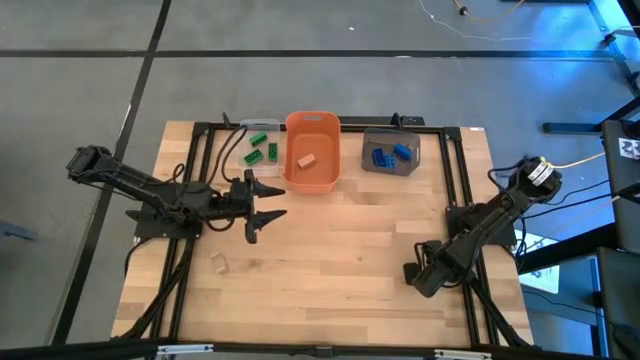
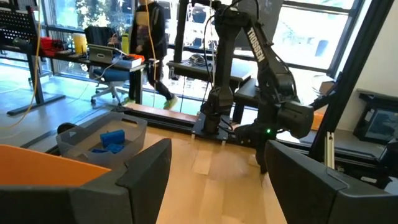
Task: Sort & place blocks by color
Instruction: Put the right brown block into the orange bin
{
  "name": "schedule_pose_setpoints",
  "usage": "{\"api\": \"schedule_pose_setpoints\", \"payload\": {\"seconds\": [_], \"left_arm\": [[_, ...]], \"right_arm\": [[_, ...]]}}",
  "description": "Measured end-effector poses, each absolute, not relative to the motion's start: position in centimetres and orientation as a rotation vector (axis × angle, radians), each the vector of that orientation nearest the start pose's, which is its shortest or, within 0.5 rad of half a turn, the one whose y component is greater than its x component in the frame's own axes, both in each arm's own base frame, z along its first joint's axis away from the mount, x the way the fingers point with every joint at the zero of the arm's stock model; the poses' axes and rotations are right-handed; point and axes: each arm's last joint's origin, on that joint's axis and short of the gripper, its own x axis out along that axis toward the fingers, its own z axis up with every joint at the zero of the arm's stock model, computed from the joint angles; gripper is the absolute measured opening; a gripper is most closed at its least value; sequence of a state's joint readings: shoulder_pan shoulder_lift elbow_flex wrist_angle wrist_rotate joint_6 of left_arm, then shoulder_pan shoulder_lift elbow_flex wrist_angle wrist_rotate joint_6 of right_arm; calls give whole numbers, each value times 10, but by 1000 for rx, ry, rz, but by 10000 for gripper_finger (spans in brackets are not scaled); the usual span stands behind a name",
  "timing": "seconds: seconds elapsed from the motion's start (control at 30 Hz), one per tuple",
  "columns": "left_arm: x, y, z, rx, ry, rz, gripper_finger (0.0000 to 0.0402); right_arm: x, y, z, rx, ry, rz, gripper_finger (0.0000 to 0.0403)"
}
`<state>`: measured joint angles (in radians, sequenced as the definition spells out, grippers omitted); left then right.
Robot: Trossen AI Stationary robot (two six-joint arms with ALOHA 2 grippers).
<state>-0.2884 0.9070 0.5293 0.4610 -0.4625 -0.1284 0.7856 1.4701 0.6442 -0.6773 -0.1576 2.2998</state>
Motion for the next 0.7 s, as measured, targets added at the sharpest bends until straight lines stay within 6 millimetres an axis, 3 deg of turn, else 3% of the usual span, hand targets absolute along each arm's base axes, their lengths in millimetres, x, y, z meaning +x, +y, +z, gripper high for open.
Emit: {"api": "schedule_pose_setpoints", "payload": {"seconds": [0.23, 0.37, 0.53, 0.7], "left_arm": [[196, -44, 285, -159, -91, 195, 251], [196, -44, 285, -168, -92, 196, 251], [196, -44, 285, -209, -99, 194, 251], [196, -44, 285, -214, -100, 193, 251]], "right_arm": [[147, 152, 128, 1243, 1408, -1058, 344], [149, 154, 129, 1260, 1409, -1037, 272], [152, 154, 134, 1240, 1401, -995, 136], [161, 152, 137, 1194, 1342, -855, 125]]}}
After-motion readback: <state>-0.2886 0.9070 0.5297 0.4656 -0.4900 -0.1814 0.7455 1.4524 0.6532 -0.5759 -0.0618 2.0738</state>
